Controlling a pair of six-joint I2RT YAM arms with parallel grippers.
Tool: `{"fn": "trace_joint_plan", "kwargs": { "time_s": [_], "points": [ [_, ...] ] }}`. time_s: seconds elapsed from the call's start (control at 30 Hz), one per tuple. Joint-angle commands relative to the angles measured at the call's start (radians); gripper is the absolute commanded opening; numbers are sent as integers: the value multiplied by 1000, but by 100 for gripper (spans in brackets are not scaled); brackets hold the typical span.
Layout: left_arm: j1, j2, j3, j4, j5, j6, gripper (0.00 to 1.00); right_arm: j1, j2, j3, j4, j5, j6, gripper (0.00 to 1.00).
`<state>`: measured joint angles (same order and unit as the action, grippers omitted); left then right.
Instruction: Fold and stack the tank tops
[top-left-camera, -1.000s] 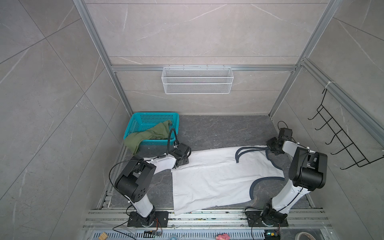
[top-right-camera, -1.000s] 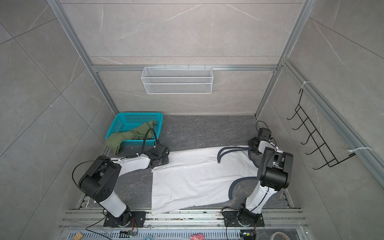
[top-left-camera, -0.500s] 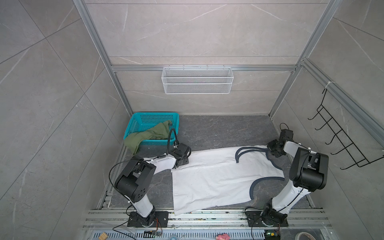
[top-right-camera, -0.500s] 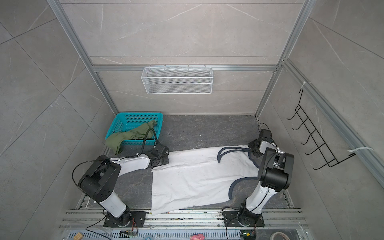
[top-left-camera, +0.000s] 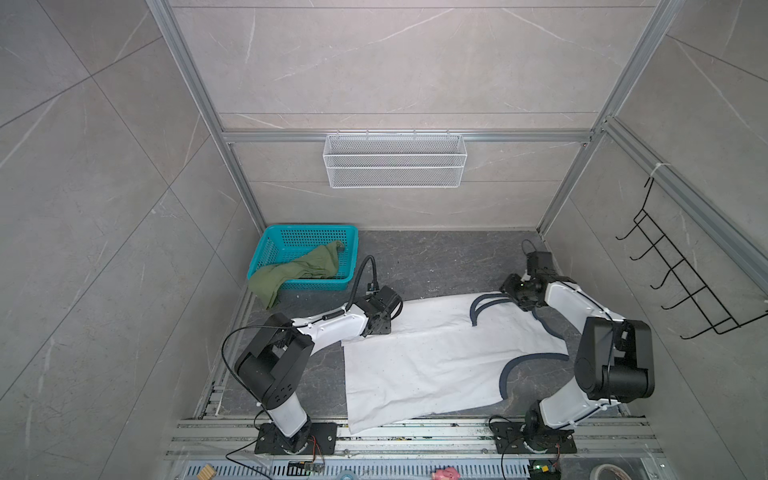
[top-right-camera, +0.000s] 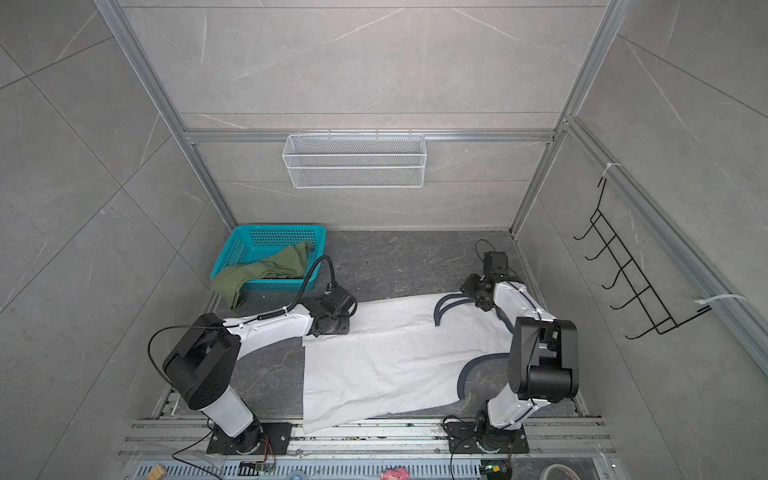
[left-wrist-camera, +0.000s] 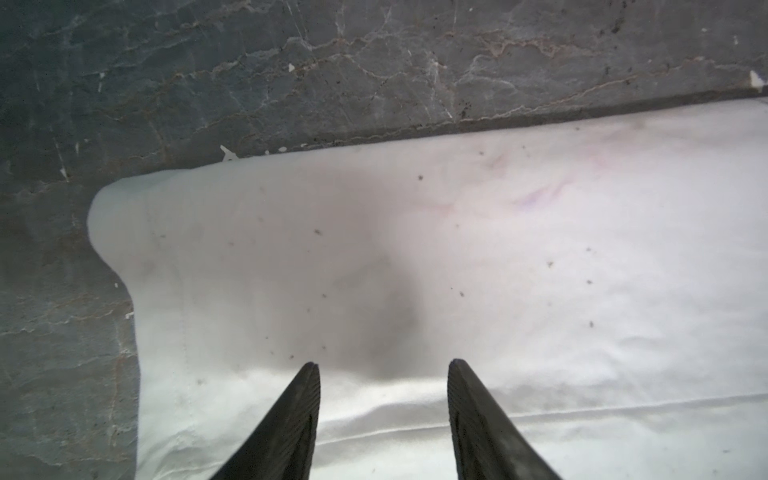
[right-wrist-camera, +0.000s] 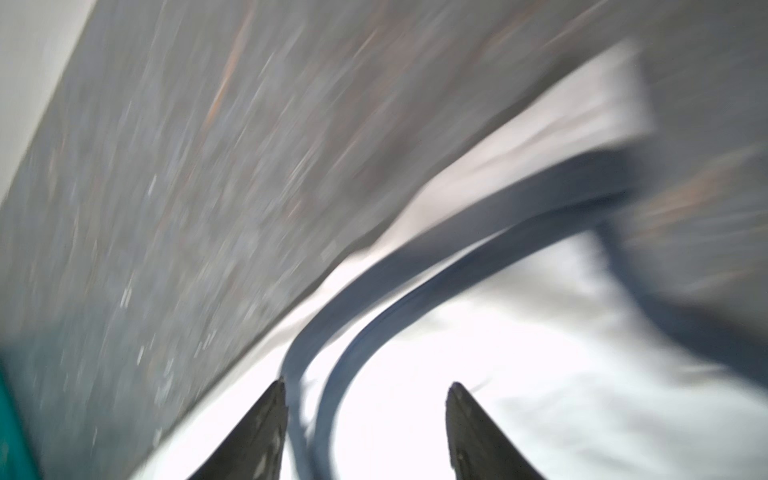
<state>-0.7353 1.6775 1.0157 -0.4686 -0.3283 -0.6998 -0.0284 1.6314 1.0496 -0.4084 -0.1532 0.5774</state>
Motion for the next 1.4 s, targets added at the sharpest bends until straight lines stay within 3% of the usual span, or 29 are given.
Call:
{"fn": "trace_joint_plan", "kwargs": {
  "time_s": [0.0,0.17,0.4,0.5,0.67,0.83,1.0,1.17,1.37],
  "points": [
    [6,8,11,-39,36,-38,53,108,36,-11,-44,-75,-56,65],
    [7,95,40,-7,77,-37,53,232,139,53,-101,-19,-76,68],
    [7,229,116,33,96,-22,53,244,287,123,-154,51,-87,64],
    [7,290,177,52,101,0,53,212,339,176,-202,115,-73,61],
    [13,404,323,33,91,43,53,98,378,228,-207,110,-51,60],
    [50,526,522,-19,83,85,53,9,433,289,-195,56,-36,59],
    [92,625,700,-70,77,130,53,-7,473,379,-191,-15,-40,61],
    [92,607,845,-182,71,180,57,-6,391,406,-239,-6,-61,68],
    [31,369,766,-245,90,171,65,12,97,194,-224,-22,-61,70]
  ]
}}
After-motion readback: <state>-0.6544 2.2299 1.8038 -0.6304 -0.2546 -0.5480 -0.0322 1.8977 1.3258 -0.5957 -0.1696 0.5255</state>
